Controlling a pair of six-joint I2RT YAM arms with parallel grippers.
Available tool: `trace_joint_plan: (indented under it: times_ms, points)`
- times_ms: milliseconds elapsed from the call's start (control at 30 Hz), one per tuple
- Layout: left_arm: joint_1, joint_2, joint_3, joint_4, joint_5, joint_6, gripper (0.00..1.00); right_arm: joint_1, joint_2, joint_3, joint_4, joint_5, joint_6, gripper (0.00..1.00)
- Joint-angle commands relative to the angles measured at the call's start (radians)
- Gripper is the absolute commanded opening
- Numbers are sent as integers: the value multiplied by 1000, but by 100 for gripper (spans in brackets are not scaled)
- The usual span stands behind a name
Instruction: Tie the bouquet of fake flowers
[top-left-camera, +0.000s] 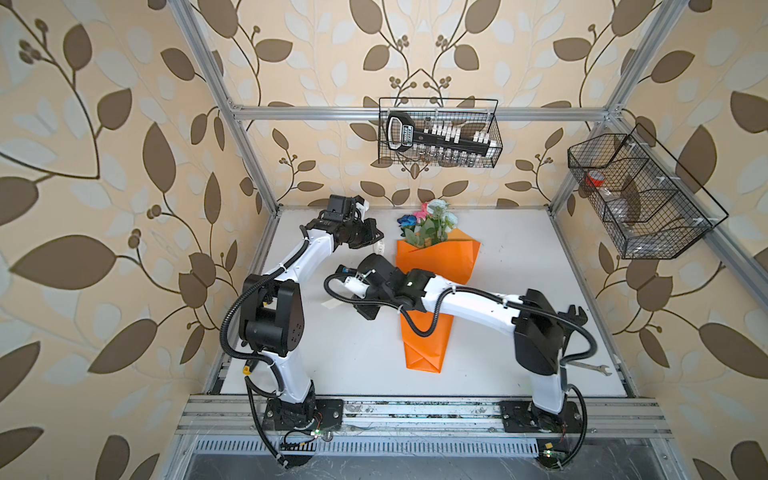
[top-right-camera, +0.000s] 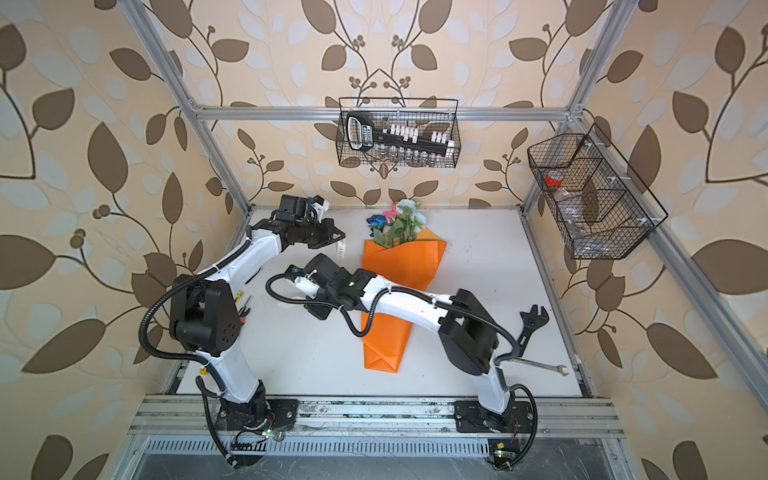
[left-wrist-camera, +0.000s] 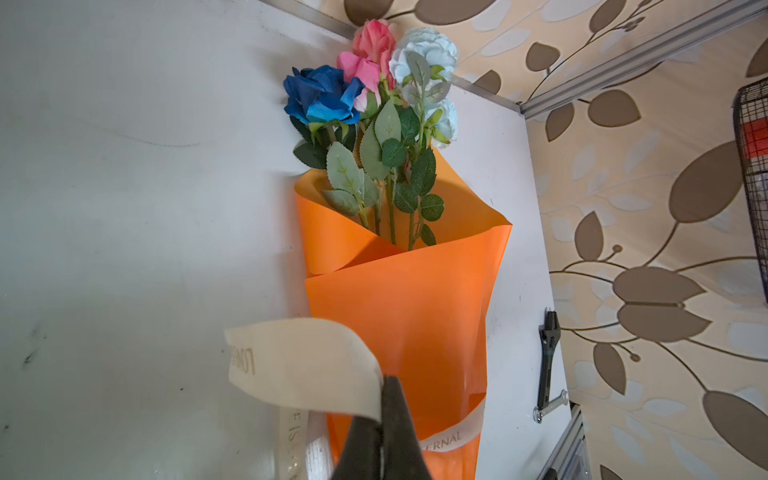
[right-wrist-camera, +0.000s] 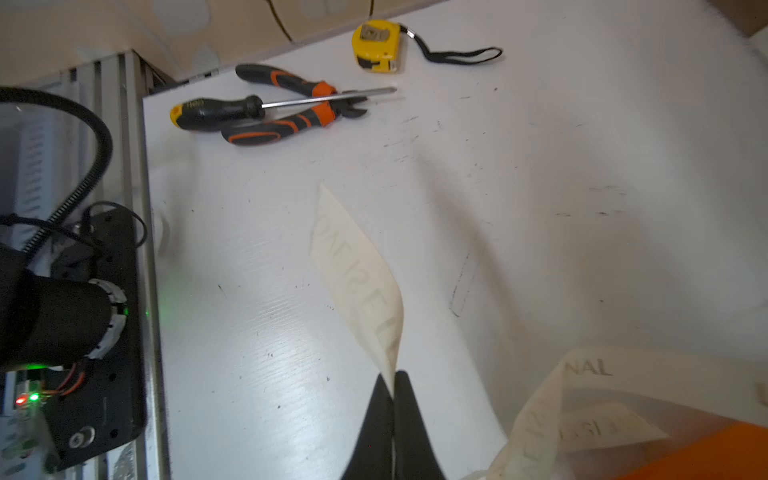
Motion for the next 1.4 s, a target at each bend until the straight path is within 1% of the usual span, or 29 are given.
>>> trace_joint_plan:
  times_ms: [0,100,200,300,400,500,533,600,633,700,767,833,867,900,967,1000,1033,1067,1133,1200,1300,1367]
  points:
    - [0,-84,-39,38,-75,-19,0,-10,-123,-156,78,88,147,0]
    - [0,-125,-104,51,-134,-30,0,-22,-264,-292,105,155,262,0]
    - [0,-177,-178,49,-227,-47,0,-54,-390,-420,105,194,402,0]
    - [0,-225,-239,36,-318,-68,0,-91,-498,-555,100,180,549,0]
    - [-1,-269,-311,-2,-415,-127,0,-105,-570,-662,85,164,676,0]
    - [-3,-318,-414,9,-435,-194,0,-107,-605,-735,58,153,799,0]
    - [-7,-354,-444,11,-445,-214,0,-107,-617,-756,44,157,837,0]
    - [-18,-384,-488,17,-454,-227,0,-108,-644,-799,28,165,892,0]
    - [-23,-394,-503,12,-457,-228,7,-109,-663,-821,22,175,918,0]
    - [-33,-412,-517,-4,-461,-233,12,-113,-699,-862,19,181,970,0]
    - [-46,-430,-526,-5,-458,-239,23,-116,-730,-895,14,191,1016,0]
    - [-82,-452,-518,-3,-477,-232,50,-119,-759,-924,13,196,1055,0]
    - [-105,-461,-504,-11,-503,-223,59,-119,-769,-932,8,201,1070,0]
    - [-135,-467,-484,-31,-540,-205,64,-121,-780,-943,5,205,1086,0]
    - [-213,-467,-436,-39,-596,-130,65,-123,-794,-955,-4,212,1103,0]
    - [-251,-457,-424,-6,-584,-67,66,-125,-799,-960,-11,224,1116,0]
    - [-279,-438,-418,34,-539,-13,66,-128,-803,-966,-18,233,1129,0]
    - [-289,-415,-414,70,-473,30,66,-129,-805,-970,-21,238,1140,0]
    - [-303,-340,-400,128,-300,109,66,-134,-816,-979,-23,252,1162,0]
    - [-330,-250,-371,129,-209,180,66,-140,-828,-987,-23,259,1173,0]
    - [-389,-130,-297,45,-208,266,66,-144,-849,-996,-28,265,1182,0]
    - [-412,-80,-271,18,-204,301,65,-146,-858,-1000,-32,268,1186,0]
